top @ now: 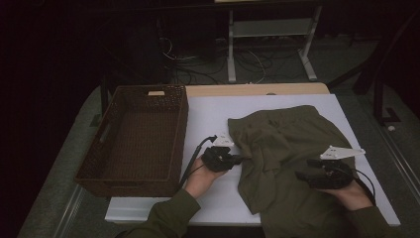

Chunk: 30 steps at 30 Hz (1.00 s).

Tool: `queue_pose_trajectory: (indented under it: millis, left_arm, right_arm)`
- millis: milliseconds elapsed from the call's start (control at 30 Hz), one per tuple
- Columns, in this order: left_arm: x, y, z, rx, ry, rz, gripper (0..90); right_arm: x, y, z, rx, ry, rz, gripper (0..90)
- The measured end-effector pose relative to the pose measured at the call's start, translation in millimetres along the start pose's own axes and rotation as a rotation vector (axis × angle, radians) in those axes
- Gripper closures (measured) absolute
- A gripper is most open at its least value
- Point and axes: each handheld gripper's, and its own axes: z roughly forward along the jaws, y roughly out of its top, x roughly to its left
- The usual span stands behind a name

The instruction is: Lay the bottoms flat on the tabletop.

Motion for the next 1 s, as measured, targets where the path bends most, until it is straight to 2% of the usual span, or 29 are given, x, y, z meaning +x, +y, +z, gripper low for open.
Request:
queue_pose_trajectory:
  millis: [133,300,433,533,600,700,833,900,1000]
  left_arm:
    - [8.6,-10.7,-9.2,0.020,0.046,-0.047,86.2]
    - [13.0,-19.2,-15.1,0.028,0.100,-0.082,86.2]
    - [15.2,-21.8,-14.3,0.037,0.168,-0.089,86.0]
    - [19.7,-23.3,-14.5,0.036,0.209,-0.118,84.7]
    - [18.6,-23.8,-15.2,0.015,0.201,-0.131,74.5]
    - [11.7,-23.6,-17.8,0.002,0.167,-0.133,57.4]
    - [2.7,-29.6,-21.1,0.018,0.128,-0.140,39.9]
    - [-3.0,-34.9,-24.2,0.018,0.099,-0.123,34.0]
    - [-9.8,-42.3,-28.7,0.018,0.077,-0.107,27.0]
  right_arm:
    - [1.2,1.4,0.5,0.000,0.004,-0.005,32.2]
    - [8.6,4.0,1.2,0.000,0.031,-0.021,32.3]
    - [19.4,7.7,4.0,0.009,0.072,-0.050,32.4]
    - [26.8,10.2,6.2,0.015,0.099,-0.067,32.6]
    - [31.8,11.0,8.4,0.023,0.122,-0.078,32.6]
    - [40.1,11.8,12.7,0.038,0.150,-0.095,32.7]
    - [49.4,12.8,18.9,0.061,0.178,-0.119,32.7]
    - [51.7,13.2,21.9,0.068,0.186,-0.126,32.7]
    - [54.7,13.5,26.0,0.079,0.198,-0.126,32.7]
